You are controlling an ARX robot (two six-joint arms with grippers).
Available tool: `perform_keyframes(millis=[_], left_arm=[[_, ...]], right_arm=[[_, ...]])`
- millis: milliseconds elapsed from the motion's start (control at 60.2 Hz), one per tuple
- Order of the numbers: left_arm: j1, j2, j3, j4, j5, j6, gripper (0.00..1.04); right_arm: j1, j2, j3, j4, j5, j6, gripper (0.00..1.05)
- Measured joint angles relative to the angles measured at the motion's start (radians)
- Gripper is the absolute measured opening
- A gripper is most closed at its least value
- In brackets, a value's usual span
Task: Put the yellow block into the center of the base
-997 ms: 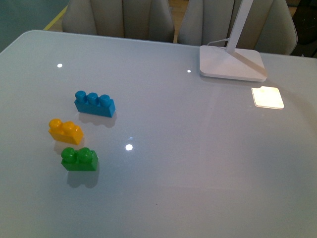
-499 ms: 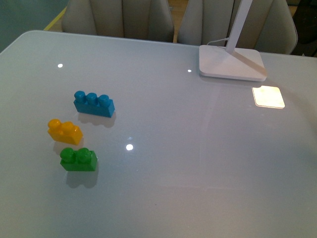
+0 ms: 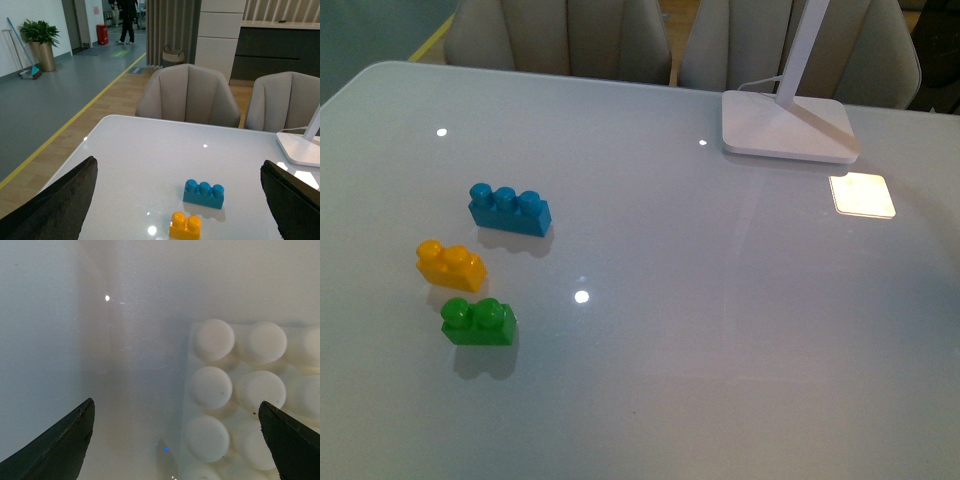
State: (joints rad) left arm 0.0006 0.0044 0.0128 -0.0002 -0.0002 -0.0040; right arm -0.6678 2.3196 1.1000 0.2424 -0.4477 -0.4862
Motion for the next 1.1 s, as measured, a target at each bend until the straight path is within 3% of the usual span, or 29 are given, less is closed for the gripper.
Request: perform_keyframes(millis=[582,1097], left_arm=[[0.0,0.0,0.0,0.0,0.0,0.0,0.97],[0.0,0.0,0.0,0.0,0.0,0.0,0.97]], right_arm=[[-0.095,0.087,0.24,-0.098,0.045,0.044,0.96],[-0.116,0.179,0.29,-0.092,0.056,0.04,0.96]])
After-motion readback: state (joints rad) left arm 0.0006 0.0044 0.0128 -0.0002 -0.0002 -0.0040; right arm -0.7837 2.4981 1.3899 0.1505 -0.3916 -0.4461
